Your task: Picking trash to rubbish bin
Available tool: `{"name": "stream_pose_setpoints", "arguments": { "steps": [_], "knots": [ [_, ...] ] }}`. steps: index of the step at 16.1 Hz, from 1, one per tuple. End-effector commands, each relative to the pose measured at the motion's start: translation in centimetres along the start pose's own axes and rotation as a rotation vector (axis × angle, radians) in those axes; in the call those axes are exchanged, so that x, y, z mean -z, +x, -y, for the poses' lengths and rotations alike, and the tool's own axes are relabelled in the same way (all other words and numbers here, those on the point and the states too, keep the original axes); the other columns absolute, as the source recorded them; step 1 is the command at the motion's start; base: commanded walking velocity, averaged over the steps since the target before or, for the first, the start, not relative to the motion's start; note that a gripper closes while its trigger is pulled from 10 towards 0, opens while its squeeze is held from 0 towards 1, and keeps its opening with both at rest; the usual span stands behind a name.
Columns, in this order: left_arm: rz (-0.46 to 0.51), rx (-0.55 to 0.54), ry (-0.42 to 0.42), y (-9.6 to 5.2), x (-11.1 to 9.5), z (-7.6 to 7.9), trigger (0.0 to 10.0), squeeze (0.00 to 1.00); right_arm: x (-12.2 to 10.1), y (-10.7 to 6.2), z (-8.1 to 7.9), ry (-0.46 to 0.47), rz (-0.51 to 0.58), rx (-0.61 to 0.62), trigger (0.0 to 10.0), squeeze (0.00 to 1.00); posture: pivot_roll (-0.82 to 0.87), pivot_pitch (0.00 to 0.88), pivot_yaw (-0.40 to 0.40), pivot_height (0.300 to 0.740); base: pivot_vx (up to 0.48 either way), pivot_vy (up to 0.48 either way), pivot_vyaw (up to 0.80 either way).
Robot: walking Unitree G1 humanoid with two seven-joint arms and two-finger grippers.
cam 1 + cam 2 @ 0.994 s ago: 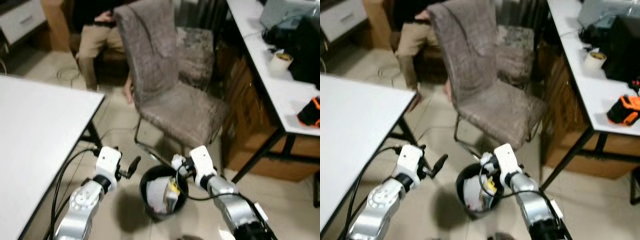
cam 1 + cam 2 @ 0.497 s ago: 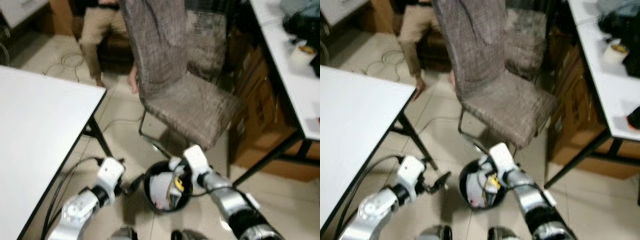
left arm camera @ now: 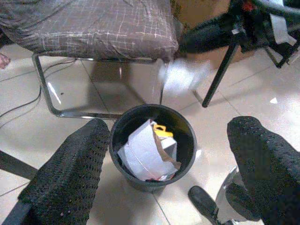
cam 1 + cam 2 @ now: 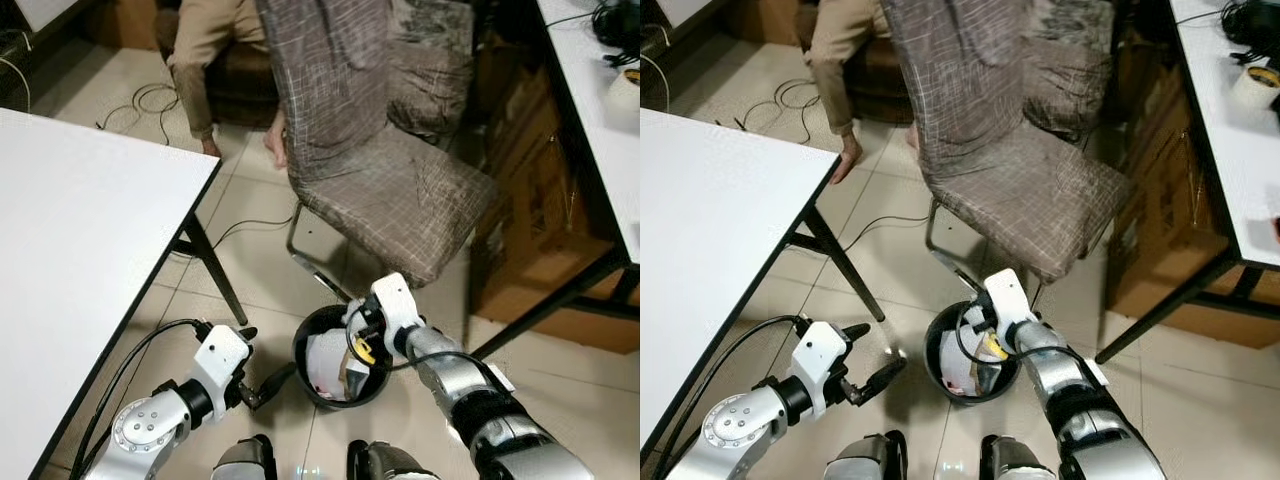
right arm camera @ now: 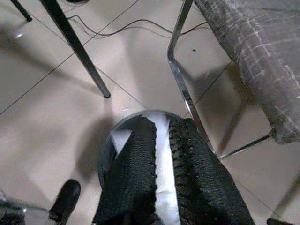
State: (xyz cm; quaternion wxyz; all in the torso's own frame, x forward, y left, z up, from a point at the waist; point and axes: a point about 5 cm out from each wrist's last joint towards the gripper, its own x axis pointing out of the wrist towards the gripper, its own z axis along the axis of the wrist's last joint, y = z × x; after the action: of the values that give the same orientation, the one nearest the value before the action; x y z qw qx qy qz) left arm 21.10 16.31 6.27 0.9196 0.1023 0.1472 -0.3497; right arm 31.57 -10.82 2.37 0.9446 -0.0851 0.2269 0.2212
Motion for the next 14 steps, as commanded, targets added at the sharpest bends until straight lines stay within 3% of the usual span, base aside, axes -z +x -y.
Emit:
{"name": "stream_pose_setpoints", "arguments": {
  "steps": [1,7,8,11,14],
  "knots": [
    [-0.003,0.018,0.004,-0.1,-0.1,0.3,10.0,0.0,0.3,-0.1,0.3,0.012,-0.001,0.018,10.0,1.0,0.03,0.247,-0.023,0.74,0.0,0.0,0.0],
    [0.003,-0.023,-0.03,0.0,-0.1,0.2,10.0,0.0,0.3,0.0,0.4,-0.016,-0.008,0.023,10.0,1.0,0.02,0.21,-0.03,0.74,0.0,0.0,0.0],
    [0.006,-0.163,-0.134,0.2,0.1,-0.8,10.0,0.0,0.2,-0.3,1.1,0.05,0.012,0.077,10.0,0.0,0.01,0.181,-0.032,0.74,0.0,0.0,0.0],
    [0.017,-0.218,-0.204,0.1,0.6,-0.9,10.0,0.0,0.9,-1.1,1.1,0.167,0.049,0.11,10.0,0.0,-0.01,0.139,-0.031,0.74,0.0,0.0,0.0],
    [-0.02,-0.27,-0.194,0.8,1.7,-0.6,10.0,0.0,1.7,-4.0,0.1,0.181,0.111,0.146,10.0,0.0,-0.04,0.084,-0.033,0.74,0.0,0.0,0.0]
  ]
}}
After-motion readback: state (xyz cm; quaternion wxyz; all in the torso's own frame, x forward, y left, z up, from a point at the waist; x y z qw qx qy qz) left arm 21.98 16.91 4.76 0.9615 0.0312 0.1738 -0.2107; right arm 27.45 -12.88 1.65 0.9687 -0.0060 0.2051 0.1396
